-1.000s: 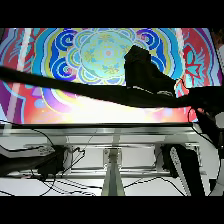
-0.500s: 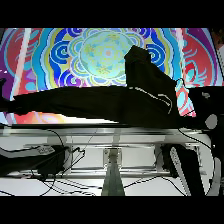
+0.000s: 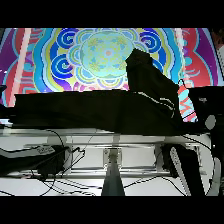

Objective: Fold the clothes and pants, and hang the long-sleeved shirts on hangers.

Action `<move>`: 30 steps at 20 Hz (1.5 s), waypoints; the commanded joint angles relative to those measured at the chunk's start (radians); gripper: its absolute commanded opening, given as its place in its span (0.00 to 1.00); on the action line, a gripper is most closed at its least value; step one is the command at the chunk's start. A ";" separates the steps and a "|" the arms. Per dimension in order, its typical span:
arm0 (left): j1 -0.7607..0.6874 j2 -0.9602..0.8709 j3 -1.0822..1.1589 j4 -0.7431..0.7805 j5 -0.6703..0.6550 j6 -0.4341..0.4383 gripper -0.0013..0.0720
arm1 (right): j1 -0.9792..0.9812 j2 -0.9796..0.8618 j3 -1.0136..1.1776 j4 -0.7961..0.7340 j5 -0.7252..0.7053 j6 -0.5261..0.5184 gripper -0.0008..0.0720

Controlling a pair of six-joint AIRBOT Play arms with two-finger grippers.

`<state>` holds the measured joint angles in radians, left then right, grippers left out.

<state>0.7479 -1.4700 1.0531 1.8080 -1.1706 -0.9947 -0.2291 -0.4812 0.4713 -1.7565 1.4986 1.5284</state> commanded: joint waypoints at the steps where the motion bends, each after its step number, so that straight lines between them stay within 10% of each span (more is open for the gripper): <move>1: 0.002 0.000 -0.001 0.024 0.029 0.001 0.07 | 0.000 0.000 0.000 -0.011 0.009 -0.002 0.20; 2: 0.002 0.001 -0.001 0.025 0.030 0.001 0.37 | 0.000 0.000 -0.001 -0.010 0.009 -0.002 0.63; 3: 0.000 0.001 -0.001 0.024 0.029 0.000 0.95 | 0.000 0.000 -0.001 -0.010 0.007 -0.001 0.89; 12: -0.170 0.033 0.143 -0.029 0.035 -0.109 0.97 | 0.000 -0.154 0.109 0.129 -0.443 0.049 0.92; 16: -0.340 0.034 0.232 -0.285 0.066 -0.109 0.97 | 0.030 -0.458 0.309 0.444 -0.614 -0.134 0.92; 30: -0.691 0.029 0.231 -0.530 0.150 -0.109 0.96 | 0.442 -1.299 1.090 0.272 -0.580 -0.246 0.92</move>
<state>0.0883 -1.4387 1.2839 1.2915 -1.0271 -1.1034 0.1631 -1.6638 1.4487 -1.4063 0.8818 1.2926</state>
